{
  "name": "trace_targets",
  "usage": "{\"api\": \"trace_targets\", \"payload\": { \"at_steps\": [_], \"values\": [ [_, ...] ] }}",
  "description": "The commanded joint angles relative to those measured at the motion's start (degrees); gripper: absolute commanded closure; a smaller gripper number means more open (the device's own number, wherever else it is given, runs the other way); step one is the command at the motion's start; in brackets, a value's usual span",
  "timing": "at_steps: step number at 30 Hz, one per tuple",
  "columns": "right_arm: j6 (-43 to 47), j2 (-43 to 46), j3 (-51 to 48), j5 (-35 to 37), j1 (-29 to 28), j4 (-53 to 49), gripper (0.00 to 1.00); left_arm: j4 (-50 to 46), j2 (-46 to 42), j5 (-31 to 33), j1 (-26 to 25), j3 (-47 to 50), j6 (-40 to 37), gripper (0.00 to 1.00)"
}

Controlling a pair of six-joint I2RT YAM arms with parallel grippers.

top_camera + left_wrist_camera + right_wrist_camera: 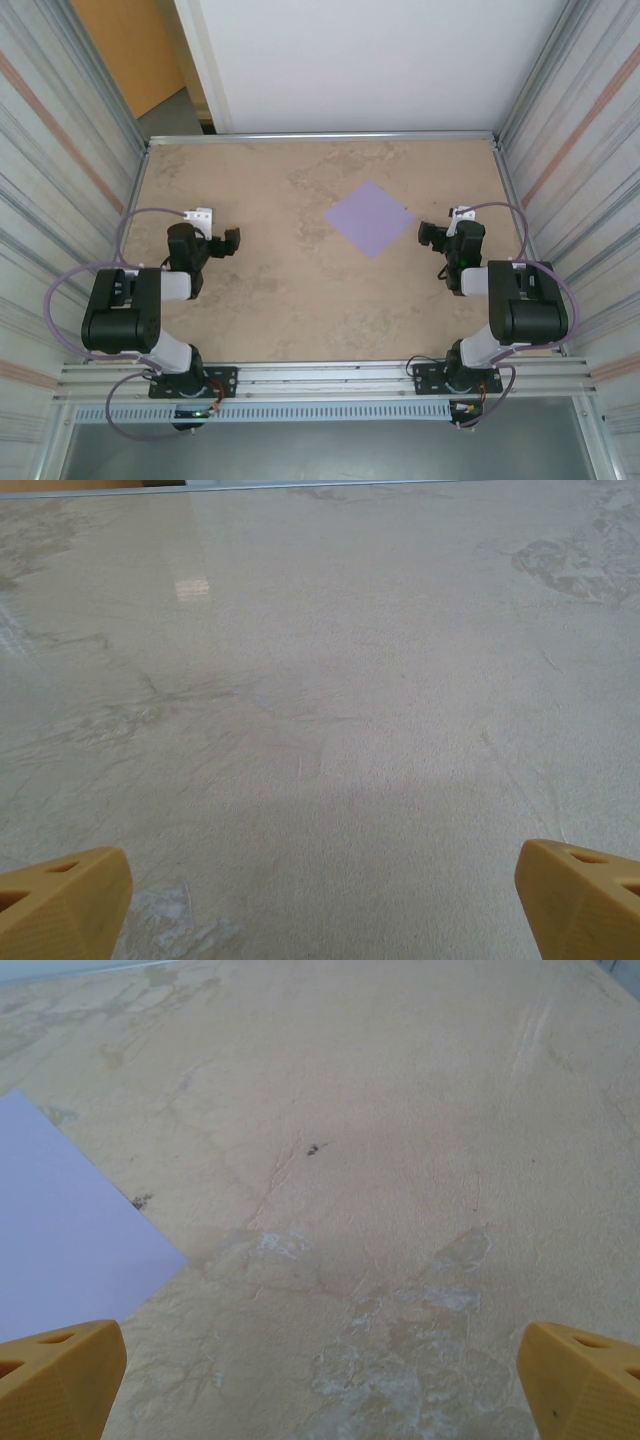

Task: Fold a paper plane with a square sheet of paper (pick it up from the middle)
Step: Move the square sheet of paper to the center of the table.

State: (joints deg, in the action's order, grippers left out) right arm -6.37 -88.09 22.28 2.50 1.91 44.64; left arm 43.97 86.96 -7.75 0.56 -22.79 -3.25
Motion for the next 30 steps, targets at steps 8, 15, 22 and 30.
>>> {"api": "trace_targets", "payload": {
  "at_steps": [8, 15, 22, 30],
  "values": [
    [1.0, -0.2, 1.1, -0.7, 0.2, 1.3, 0.01, 1.0, -0.2, -0.7, 0.1, -1.0, -1.1, 0.01],
    [1.0, 0.0, 0.8, -0.7, 0.2, 1.5, 0.01, 1.5, -0.4, -0.6, 0.2, -0.7, -1.1, 0.01],
    [1.1, 8.5, 6.5, 1.4, -0.4, -14.3, 0.01, -4.3, -6.3, 2.5, 0.2, -1.1, 0.3, 0.01],
    [-8.7, 15.1, 15.8, 1.4, -2.6, -33.6, 0.01, -27.0, -19.3, 6.4, -0.8, -8.1, 10.4, 0.01]
  ]
}}
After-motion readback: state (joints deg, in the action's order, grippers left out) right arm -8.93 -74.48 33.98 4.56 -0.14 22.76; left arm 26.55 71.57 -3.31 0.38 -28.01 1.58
